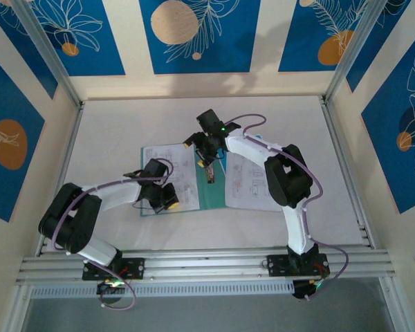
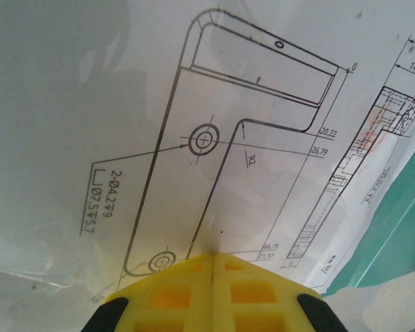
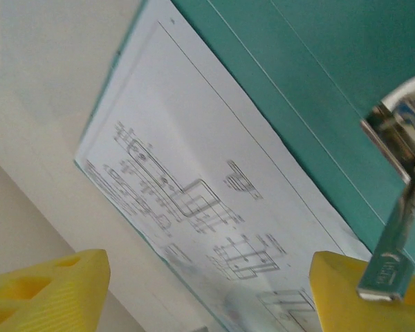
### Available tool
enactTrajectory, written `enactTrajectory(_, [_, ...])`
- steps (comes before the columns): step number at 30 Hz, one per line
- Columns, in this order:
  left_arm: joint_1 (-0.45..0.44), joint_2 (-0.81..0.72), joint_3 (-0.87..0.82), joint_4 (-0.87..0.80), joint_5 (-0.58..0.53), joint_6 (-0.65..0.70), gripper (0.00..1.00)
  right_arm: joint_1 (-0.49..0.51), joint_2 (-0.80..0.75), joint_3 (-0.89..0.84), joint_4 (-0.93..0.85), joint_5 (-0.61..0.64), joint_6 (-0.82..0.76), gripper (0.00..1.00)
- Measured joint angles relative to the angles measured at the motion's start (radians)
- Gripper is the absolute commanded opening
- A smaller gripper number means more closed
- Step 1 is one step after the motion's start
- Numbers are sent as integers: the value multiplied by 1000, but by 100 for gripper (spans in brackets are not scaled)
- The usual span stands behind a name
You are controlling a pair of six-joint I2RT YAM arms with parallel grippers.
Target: Put the files into the folder
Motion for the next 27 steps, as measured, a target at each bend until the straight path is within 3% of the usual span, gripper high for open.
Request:
enactTrajectory(9, [0, 1, 1, -3, 0, 7, 0, -47, 132, 129, -15, 3, -86, 74])
enactTrajectory(19, [0, 1, 3, -6, 0, 10, 0, -94, 153, 206, -12, -12, -220, 74])
enactTrajectory(23, [1, 1, 9, -21, -5, 18, 0, -103, 69, 113, -8, 1, -254, 74])
enactTrajectory(27, [6, 1, 25, -63, -23, 39, 1, -122, -144, -130, -9, 24, -271, 70])
